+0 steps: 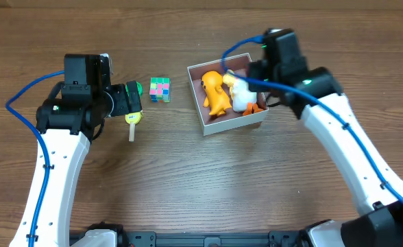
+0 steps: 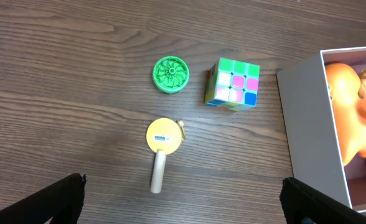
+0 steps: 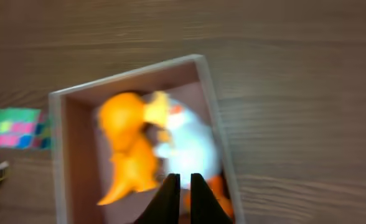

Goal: Pack container
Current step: 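Lift the right gripper away from the box to the right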

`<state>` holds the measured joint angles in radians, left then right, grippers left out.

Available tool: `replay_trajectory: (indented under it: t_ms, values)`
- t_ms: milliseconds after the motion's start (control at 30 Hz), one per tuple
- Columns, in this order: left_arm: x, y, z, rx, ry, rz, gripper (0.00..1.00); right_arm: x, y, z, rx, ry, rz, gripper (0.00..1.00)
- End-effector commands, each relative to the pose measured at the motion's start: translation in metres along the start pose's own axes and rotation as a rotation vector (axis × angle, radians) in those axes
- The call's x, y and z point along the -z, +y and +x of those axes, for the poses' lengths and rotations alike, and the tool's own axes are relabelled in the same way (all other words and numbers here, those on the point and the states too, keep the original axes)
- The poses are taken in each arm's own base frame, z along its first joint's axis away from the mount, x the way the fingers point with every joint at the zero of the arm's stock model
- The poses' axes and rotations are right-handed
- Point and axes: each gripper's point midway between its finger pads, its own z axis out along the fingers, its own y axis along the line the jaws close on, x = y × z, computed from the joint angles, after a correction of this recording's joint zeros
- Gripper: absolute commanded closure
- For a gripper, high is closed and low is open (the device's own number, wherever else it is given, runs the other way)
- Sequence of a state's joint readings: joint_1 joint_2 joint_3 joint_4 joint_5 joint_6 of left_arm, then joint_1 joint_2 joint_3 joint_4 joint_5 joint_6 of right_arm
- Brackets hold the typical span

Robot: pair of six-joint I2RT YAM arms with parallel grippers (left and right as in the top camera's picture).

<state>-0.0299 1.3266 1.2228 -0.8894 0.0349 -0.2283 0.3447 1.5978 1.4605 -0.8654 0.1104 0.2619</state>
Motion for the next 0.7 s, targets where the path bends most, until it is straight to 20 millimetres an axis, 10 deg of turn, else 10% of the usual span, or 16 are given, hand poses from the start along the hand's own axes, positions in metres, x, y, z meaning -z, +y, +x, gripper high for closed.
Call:
replay_trajectory:
  t_ms: [0,233,533,667]
  values:
    - [0.003,-0.001,-0.007,-0.013,-0.012,0.014,0.0,-0.033,-0.046,0.019,-0.118,0.11,0.054,0.96]
    - [0.003,-0.001,-0.007,-0.013,-0.013,0.015,0.0,-0.089,-0.042,0.086,-0.19,0.386,-0.062,0.96]
    - [0.003,-0.001,-0.009,-0.013,-0.019,0.016,0.0,-0.08,-0.003,0.119,-0.138,0.501,-0.089,0.96]
    - [0.003,-0.006,-0.008,-0.014,-0.014,0.043,0.0,-0.085,-0.015,0.112,-0.181,0.452,0.012,0.96]
